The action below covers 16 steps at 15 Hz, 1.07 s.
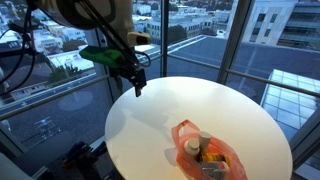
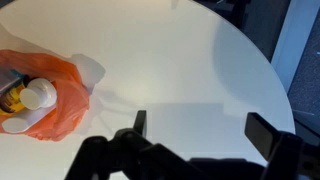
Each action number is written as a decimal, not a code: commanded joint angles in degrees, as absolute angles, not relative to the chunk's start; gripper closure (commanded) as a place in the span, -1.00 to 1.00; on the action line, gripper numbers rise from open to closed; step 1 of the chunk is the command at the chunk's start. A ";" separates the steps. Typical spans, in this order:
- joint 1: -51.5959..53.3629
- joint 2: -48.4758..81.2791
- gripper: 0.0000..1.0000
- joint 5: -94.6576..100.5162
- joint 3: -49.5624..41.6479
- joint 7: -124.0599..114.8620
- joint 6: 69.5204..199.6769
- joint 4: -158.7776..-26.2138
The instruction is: Remove the roll on stick from the plastic bag and put it on the table
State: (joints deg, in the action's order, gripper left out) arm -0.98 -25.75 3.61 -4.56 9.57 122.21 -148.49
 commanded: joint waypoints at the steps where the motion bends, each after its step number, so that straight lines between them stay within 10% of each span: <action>1: -1.17 -25.75 -1.00 3.51 -4.36 9.63 122.11 -148.42; 16: -4.97 -15.77 -1.00 1.97 -7.55 6.00 124.18 -136.33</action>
